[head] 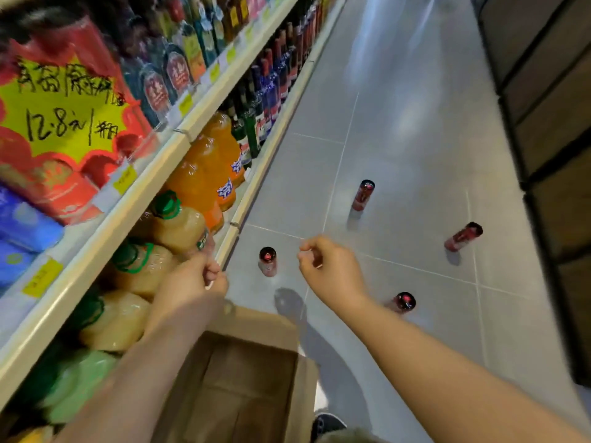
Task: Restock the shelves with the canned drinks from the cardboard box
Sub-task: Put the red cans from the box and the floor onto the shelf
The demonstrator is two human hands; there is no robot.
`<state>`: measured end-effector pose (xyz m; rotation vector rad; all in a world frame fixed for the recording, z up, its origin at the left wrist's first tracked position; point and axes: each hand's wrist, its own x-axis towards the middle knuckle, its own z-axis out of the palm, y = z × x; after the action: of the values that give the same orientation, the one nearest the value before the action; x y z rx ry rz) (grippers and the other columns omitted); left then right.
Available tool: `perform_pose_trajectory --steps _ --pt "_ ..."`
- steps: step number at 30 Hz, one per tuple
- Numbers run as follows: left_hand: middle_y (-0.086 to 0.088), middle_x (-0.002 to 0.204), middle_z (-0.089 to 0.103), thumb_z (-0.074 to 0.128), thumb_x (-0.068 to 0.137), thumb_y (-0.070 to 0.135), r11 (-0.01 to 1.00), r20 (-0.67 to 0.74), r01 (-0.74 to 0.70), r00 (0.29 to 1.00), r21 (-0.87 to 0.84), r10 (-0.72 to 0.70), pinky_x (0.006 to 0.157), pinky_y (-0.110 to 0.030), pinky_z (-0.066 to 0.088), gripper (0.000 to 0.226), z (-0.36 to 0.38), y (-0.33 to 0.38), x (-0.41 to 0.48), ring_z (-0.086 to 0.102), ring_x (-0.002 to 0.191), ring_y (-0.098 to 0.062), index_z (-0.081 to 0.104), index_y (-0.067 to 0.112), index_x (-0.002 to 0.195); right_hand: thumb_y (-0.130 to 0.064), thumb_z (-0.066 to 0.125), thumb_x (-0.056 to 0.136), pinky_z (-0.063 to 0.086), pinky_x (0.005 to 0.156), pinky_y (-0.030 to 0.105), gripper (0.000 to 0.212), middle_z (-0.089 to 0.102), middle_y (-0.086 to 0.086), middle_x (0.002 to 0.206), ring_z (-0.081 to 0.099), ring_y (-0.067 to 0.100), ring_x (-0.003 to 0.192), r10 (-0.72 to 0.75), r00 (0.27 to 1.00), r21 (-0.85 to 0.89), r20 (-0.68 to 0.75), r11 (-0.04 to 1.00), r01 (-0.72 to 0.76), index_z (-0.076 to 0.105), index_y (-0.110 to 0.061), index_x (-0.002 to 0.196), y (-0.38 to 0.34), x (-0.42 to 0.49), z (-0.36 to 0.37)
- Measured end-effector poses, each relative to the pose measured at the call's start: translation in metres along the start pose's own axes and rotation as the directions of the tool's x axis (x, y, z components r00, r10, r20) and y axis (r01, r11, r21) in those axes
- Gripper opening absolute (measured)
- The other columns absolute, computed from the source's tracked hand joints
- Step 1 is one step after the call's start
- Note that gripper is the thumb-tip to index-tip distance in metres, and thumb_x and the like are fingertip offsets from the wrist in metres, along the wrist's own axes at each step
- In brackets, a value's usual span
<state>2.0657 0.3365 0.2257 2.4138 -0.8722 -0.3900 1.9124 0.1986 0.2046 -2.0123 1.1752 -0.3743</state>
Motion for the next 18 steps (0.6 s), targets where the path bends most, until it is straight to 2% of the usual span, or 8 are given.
perform_pose_trajectory --steps 2,4,6,9,12,14,18 --pt "0.01 0.069 0.052 0.061 0.079 0.02 0.999 0.06 -0.021 0.998 0.049 0.018 0.061 -0.027 0.041 0.02 -0.003 0.013 -0.012 0.055 0.069 -0.018 0.046 0.031 0.071 -0.023 0.055 0.088 0.05 0.078 0.033 0.016 0.063 -0.003 0.086 0.06 0.018 0.084 0.066 0.998 0.014 0.004 0.998 -0.066 0.062 -0.02 0.102 0.006 -0.016 -0.021" --pt "0.005 0.086 0.058 0.063 0.082 0.023 0.999 0.192 -0.008 0.981 0.046 -0.001 0.07 -0.028 0.044 0.011 -0.003 0.032 -0.025 0.058 0.083 -0.018 0.055 0.026 0.089 -0.021 0.056 0.088 0.048 0.083 0.033 0.018 0.058 -0.006 0.089 0.057 0.015 0.088 0.125 0.992 0.0 -0.001 0.992 -0.125 0.061 -0.017 0.104 0.017 -0.031 -0.045" --pt "0.002 0.1 0.058 0.062 0.084 0.024 0.998 0.287 -0.019 0.958 0.057 0.002 0.074 -0.029 0.044 0.023 0.004 0.051 -0.038 0.057 0.091 -0.018 0.056 0.019 0.106 -0.02 0.058 0.087 0.046 0.087 0.032 0.021 0.056 -0.005 0.095 0.056 0.017 0.095 0.191 0.982 -0.029 -0.011 0.981 -0.191 0.061 -0.015 0.107 0.035 -0.043 -0.07" --pt "0.0 0.119 0.056 0.062 0.085 0.028 0.997 0.371 -0.048 0.928 0.067 0.02 0.081 -0.028 0.044 0.041 0.032 0.087 -0.052 0.057 0.103 -0.017 0.05 0.019 0.123 -0.026 0.063 0.085 0.042 0.085 0.026 0.031 0.058 0.001 0.11 0.057 0.019 0.104 0.305 0.951 -0.099 -0.041 0.946 -0.308 0.059 -0.016 0.114 0.078 -0.047 -0.108" --pt "-0.001 0.131 0.049 0.066 0.081 0.031 0.997 0.444 -0.034 0.896 0.066 0.001 0.084 -0.024 0.042 0.058 0.086 0.119 -0.054 0.055 0.112 -0.018 0.043 0.02 0.134 -0.032 0.064 0.083 0.041 0.093 0.032 0.045 0.051 0.004 0.123 0.05 0.024 0.116 0.39 0.916 -0.13 -0.09 0.908 -0.399 0.052 -0.018 0.124 0.139 -0.028 -0.145" --pt "-0.002 0.135 0.044 0.068 0.079 0.034 0.995 0.492 -0.073 0.87 0.068 0.03 0.089 -0.026 0.044 0.067 0.134 0.14 -0.047 0.052 0.117 -0.019 0.037 0.02 0.137 -0.031 0.066 0.082 0.04 0.1 0.038 0.053 0.044 0.006 0.131 0.042 0.027 0.124 0.421 0.898 -0.152 -0.127 0.886 -0.437 0.047 -0.017 0.129 0.184 0.0 -0.171" --pt "-0.001 0.143 0.034 0.069 0.076 0.035 0.99 0.568 -0.127 0.82 0.058 0.072 0.103 -0.031 0.039 0.081 0.242 0.176 -0.027 0.043 0.128 -0.019 0.027 0.022 0.144 -0.03 0.07 0.079 0.03 0.107 0.038 0.065 0.036 0.013 0.138 0.032 0.032 0.129 0.431 0.879 -0.204 -0.203 0.859 -0.469 0.041 -0.015 0.135 0.274 0.07 -0.216"
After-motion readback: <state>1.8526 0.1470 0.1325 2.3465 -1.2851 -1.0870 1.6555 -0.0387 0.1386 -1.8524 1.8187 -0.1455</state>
